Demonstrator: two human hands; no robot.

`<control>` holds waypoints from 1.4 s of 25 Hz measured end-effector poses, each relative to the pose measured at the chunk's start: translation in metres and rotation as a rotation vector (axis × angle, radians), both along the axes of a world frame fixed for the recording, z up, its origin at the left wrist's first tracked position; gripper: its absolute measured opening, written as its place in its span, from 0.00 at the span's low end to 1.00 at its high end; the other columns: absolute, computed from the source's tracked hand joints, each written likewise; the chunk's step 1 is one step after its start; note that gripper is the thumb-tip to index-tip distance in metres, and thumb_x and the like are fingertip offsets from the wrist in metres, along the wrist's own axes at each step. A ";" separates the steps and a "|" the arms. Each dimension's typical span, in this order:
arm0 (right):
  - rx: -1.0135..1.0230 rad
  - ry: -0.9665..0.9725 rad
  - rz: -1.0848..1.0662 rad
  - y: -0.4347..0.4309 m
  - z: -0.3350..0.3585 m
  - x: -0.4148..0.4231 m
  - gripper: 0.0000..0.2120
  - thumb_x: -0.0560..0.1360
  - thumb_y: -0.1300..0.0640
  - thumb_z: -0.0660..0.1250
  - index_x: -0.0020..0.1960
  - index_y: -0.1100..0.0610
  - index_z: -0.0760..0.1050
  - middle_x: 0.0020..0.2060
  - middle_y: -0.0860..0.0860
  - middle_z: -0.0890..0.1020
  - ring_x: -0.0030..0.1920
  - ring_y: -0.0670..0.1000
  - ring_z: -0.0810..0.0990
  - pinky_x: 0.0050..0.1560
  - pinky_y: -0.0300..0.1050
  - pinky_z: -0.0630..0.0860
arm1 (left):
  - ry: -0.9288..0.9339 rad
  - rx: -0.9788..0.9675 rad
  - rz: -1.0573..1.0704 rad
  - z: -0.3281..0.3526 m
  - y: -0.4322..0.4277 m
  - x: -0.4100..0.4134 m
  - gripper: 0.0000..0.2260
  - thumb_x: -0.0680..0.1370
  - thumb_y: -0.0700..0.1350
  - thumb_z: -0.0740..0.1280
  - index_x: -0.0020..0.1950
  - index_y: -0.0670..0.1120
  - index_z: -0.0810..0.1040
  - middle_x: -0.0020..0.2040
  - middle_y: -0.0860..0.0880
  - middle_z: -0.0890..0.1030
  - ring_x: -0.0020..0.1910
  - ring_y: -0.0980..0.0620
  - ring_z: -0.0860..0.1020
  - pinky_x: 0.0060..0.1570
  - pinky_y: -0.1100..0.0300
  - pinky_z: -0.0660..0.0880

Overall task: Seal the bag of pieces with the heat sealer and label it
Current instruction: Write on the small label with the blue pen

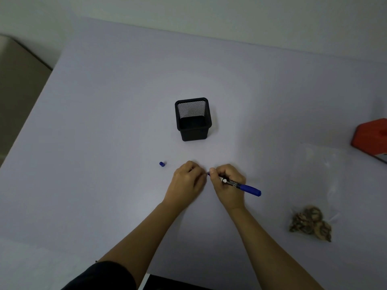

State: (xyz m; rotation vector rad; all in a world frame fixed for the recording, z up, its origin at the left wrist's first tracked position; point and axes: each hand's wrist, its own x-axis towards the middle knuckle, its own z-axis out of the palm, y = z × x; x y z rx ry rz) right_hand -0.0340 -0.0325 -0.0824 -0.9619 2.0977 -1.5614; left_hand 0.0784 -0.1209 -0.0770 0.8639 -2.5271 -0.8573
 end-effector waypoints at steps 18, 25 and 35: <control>-0.015 0.091 -0.003 -0.002 -0.002 0.002 0.14 0.73 0.55 0.66 0.33 0.63 0.73 0.31 0.48 0.75 0.33 0.40 0.72 0.37 0.26 0.69 | 0.031 -0.150 0.021 -0.019 0.003 0.014 0.10 0.76 0.44 0.66 0.53 0.42 0.82 0.49 0.44 0.81 0.48 0.47 0.79 0.47 0.55 0.76; -0.003 0.083 -0.016 -0.002 -0.002 0.002 0.13 0.74 0.55 0.65 0.34 0.63 0.73 0.31 0.50 0.76 0.33 0.45 0.74 0.36 0.28 0.71 | -0.021 -0.185 0.016 -0.014 0.005 0.010 0.10 0.77 0.45 0.63 0.51 0.42 0.82 0.49 0.43 0.80 0.46 0.46 0.79 0.47 0.55 0.76; 0.034 0.038 -0.012 -0.002 -0.003 0.002 0.15 0.74 0.52 0.64 0.34 0.62 0.73 0.31 0.52 0.77 0.34 0.46 0.74 0.36 0.29 0.72 | -0.019 -0.193 0.015 -0.013 0.005 0.008 0.10 0.76 0.44 0.63 0.50 0.42 0.81 0.49 0.43 0.80 0.46 0.46 0.79 0.45 0.54 0.76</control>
